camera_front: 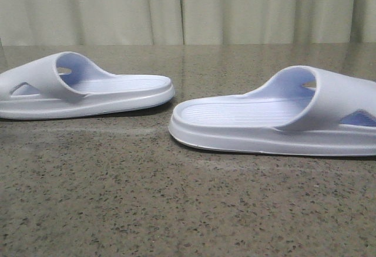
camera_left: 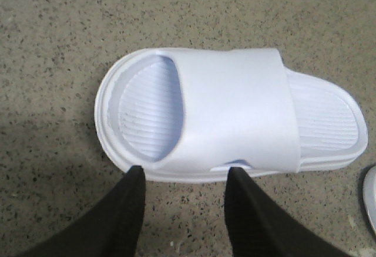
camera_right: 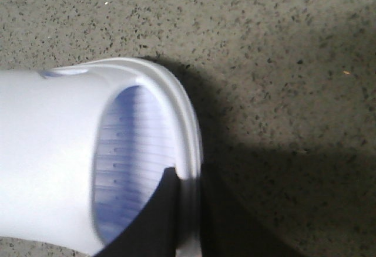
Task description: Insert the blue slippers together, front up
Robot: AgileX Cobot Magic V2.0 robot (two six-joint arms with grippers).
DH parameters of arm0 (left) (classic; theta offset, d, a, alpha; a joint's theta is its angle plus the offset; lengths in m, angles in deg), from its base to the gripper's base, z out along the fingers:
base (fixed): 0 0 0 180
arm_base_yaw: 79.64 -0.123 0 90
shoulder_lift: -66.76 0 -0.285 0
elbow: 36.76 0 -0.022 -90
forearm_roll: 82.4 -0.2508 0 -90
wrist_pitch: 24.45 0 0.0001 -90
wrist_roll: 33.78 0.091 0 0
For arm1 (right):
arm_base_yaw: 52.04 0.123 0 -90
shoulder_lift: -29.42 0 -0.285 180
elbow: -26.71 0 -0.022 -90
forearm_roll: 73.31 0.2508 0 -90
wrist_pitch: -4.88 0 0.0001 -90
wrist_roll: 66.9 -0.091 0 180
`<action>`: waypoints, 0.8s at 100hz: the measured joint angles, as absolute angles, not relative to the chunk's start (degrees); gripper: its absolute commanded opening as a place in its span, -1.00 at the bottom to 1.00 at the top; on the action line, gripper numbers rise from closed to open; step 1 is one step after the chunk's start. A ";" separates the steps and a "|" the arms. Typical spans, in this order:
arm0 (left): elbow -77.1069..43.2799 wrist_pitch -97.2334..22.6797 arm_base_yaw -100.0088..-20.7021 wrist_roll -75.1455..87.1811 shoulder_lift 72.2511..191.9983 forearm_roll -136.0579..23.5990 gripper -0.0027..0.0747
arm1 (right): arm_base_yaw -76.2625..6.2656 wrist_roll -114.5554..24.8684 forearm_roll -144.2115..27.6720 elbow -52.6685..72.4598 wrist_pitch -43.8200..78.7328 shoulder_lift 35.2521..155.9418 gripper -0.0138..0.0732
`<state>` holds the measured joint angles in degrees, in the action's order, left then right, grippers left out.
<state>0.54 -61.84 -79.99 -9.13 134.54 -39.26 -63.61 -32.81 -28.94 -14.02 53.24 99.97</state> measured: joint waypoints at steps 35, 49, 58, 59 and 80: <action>-6.13 -69.28 -88.10 -0.10 144.32 -33.65 -0.21 | -63.61 -32.81 -28.94 -14.02 53.24 99.97 -0.93; -7.69 -70.82 -88.42 2.17 148.31 -32.10 -0.21 | -63.61 -32.81 -28.94 -14.02 53.24 99.97 -0.93; -7.93 -70.95 -88.42 3.41 150.02 -31.34 -0.21 | -63.61 -32.81 -28.94 -14.02 53.24 99.97 -0.93; -7.93 -70.95 -88.42 3.55 150.15 -31.41 -0.21 | -63.61 -32.81 -28.94 -14.02 53.24 99.97 -0.93; -7.93 -70.18 -88.42 5.15 153.65 -30.91 -0.21 | -63.61 -32.81 -28.94 -14.02 53.24 99.97 -0.93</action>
<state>-7.93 -70.18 -88.42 5.15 153.65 -30.91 -63.61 -32.81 -28.94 -14.02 53.24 99.97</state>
